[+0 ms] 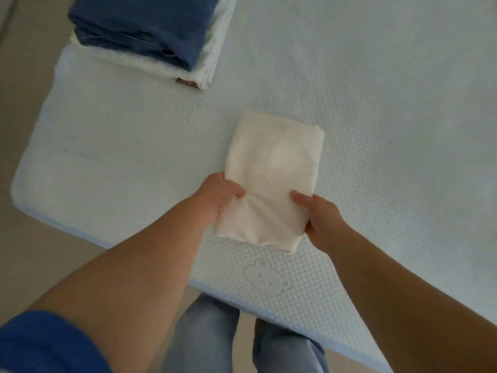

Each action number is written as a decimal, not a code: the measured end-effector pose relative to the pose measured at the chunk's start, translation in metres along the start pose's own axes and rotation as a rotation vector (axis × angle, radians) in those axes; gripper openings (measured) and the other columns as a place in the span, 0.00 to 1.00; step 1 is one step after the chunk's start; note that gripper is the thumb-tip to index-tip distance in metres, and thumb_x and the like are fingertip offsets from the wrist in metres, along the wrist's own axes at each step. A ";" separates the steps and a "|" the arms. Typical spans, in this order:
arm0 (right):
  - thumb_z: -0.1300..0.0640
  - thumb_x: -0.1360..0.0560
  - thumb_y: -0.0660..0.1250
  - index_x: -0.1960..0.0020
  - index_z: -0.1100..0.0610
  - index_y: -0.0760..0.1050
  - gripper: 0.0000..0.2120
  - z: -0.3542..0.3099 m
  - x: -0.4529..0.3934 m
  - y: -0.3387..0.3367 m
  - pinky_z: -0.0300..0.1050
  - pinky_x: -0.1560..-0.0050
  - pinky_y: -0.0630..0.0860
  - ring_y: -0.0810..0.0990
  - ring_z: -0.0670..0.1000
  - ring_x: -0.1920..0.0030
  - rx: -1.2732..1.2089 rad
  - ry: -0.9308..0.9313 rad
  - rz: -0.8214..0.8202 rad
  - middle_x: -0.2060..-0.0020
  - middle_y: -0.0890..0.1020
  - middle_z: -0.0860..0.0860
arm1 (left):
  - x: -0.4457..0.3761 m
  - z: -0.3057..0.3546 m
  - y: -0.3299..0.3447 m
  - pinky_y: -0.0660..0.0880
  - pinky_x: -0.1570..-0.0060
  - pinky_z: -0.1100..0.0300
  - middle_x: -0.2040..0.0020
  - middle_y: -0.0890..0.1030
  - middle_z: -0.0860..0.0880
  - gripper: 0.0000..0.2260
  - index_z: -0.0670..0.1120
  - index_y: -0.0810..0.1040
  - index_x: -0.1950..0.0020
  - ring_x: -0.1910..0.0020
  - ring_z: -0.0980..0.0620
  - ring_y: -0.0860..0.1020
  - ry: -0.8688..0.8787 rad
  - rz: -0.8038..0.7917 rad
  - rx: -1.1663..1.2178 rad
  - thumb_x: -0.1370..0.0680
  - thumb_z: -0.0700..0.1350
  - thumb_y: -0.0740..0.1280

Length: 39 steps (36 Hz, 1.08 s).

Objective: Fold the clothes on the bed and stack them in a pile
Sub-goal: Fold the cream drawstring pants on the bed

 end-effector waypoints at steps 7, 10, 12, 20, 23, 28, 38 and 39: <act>0.56 0.31 0.72 0.41 0.53 0.75 0.19 -0.039 0.047 0.025 0.48 0.56 0.80 0.83 0.53 0.50 0.039 -0.148 -0.134 0.49 0.84 0.50 | 0.051 0.033 -0.029 0.78 0.63 0.58 0.60 0.85 0.48 0.07 0.46 0.80 0.57 0.62 0.50 0.82 0.160 0.001 0.186 0.31 0.36 0.71; 0.53 0.32 0.72 0.41 0.48 0.75 0.20 -0.055 0.066 0.050 0.48 0.54 0.80 0.83 0.50 0.49 0.129 -0.279 -0.224 0.48 0.83 0.48 | 0.071 0.047 -0.054 0.78 0.64 0.58 0.58 0.85 0.48 0.07 0.46 0.80 0.53 0.59 0.49 0.83 0.204 -0.019 0.290 0.30 0.38 0.71; 0.51 0.35 0.75 0.43 0.44 0.76 0.21 -0.064 0.076 0.071 0.47 0.52 0.79 0.82 0.49 0.48 0.203 -0.356 -0.254 0.48 0.83 0.45 | 0.079 0.057 -0.074 0.79 0.64 0.58 0.55 0.85 0.48 0.10 0.46 0.80 0.50 0.56 0.48 0.83 0.238 -0.038 0.332 0.30 0.38 0.72; 0.52 0.37 0.76 0.39 0.40 0.71 0.29 -0.101 0.077 0.180 0.52 0.46 0.77 0.80 0.46 0.46 0.343 -0.620 -0.261 0.45 0.81 0.42 | 0.073 0.120 -0.177 0.78 0.57 0.58 0.48 0.83 0.54 0.21 0.55 0.78 0.44 0.50 0.53 0.82 0.503 -0.083 0.295 0.36 0.41 0.69; 0.53 0.37 0.74 0.38 0.42 0.71 0.29 -0.127 0.070 0.225 0.56 0.46 0.77 0.80 0.49 0.44 0.329 -0.694 -0.275 0.44 0.81 0.46 | 0.056 0.161 -0.216 0.78 0.60 0.63 0.48 0.83 0.56 0.24 0.57 0.77 0.43 0.52 0.56 0.82 0.577 -0.090 0.288 0.37 0.42 0.70; 0.60 0.36 0.75 0.38 0.46 0.71 0.29 -0.186 0.055 0.295 0.55 0.45 0.77 0.80 0.52 0.43 0.220 -0.818 -0.258 0.44 0.81 0.49 | 0.023 0.245 -0.263 0.77 0.50 0.53 0.43 0.80 0.49 0.29 0.52 0.73 0.36 0.46 0.49 0.79 0.701 -0.097 0.320 0.36 0.37 0.69; 0.62 0.29 0.71 0.36 0.49 0.72 0.24 -0.211 -0.056 0.349 0.52 0.47 0.76 0.78 0.54 0.44 0.024 -0.578 -0.031 0.41 0.78 0.50 | -0.108 0.286 -0.296 0.78 0.54 0.53 0.44 0.80 0.46 0.16 0.47 0.76 0.39 0.51 0.48 0.80 0.472 -0.085 0.198 0.26 0.39 0.68; 0.61 0.29 0.70 0.39 0.50 0.74 0.20 -0.204 -0.068 0.350 0.52 0.49 0.77 0.78 0.54 0.46 0.027 -0.530 0.002 0.42 0.78 0.52 | -0.120 0.278 -0.297 0.78 0.50 0.50 0.43 0.80 0.45 0.16 0.45 0.76 0.38 0.49 0.46 0.79 0.412 -0.043 0.131 0.26 0.41 0.69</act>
Point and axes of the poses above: each hand's wrist, its own x-axis away from the middle knuckle, its own y-axis out of the palm, z = x × y, the point moved 2 cm from there along -x, towards the middle knuckle
